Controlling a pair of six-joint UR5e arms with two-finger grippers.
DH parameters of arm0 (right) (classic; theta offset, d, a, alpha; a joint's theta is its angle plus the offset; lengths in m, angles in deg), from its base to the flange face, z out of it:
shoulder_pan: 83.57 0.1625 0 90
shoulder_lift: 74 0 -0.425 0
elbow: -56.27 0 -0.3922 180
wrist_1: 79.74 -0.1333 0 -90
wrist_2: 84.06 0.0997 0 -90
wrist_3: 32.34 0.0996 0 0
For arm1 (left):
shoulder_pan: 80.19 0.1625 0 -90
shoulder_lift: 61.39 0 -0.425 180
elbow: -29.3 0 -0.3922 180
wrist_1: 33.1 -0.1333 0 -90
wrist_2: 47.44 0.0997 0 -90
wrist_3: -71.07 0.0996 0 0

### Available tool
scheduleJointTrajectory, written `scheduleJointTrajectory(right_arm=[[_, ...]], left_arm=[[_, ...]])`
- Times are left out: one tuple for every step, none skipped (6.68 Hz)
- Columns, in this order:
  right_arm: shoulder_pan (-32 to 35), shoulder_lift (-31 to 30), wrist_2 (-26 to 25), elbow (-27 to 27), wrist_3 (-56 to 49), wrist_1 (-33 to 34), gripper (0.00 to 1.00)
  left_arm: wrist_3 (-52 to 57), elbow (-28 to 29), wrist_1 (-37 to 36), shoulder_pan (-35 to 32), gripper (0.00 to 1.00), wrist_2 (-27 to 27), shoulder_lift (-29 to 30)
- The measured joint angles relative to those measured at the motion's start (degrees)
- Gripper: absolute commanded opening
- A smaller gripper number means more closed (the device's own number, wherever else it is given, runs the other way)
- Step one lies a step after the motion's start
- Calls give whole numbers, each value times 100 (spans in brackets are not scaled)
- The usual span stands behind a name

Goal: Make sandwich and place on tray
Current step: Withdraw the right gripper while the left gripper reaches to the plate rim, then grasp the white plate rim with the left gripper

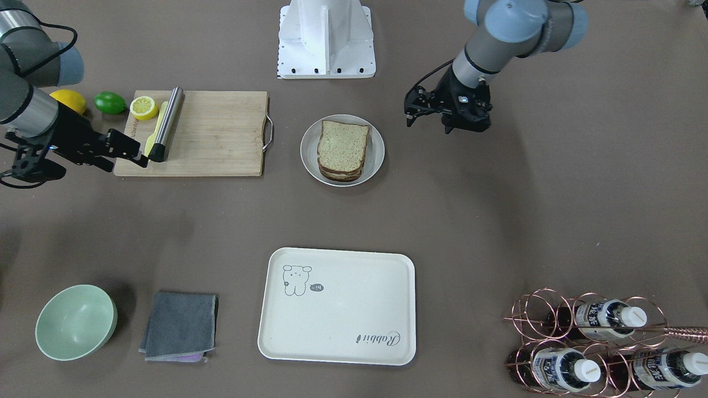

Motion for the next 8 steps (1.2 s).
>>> scheduleJointTrajectory(right_arm=[[199,-294,45,2,-478,0,99],[373,-529,65,3,-885,0,99],[552,-753,105,3,-1263,0,99],[735,-998,160,6,-1603,-2,99],[899,-1250,191,8,-1934,-6,99],[1066,-1501,230,6,-2280,-8,99],[1225,-1730,276,1,-2574,-9,99],[1316,-1864,293,-2,-2729,-9,99]], left_arm=[[-13,53,-309,163,97,119,314],[-24,100,-413,308,97,236,470],[-36,128,-442,401,97,341,534],[-69,160,-448,450,98,393,560],[-150,229,-447,471,98,481,602],[-256,310,-441,515,90,672,663],[-316,439,-413,591,79,841,728],[-320,616,-304,626,69,900,781]])
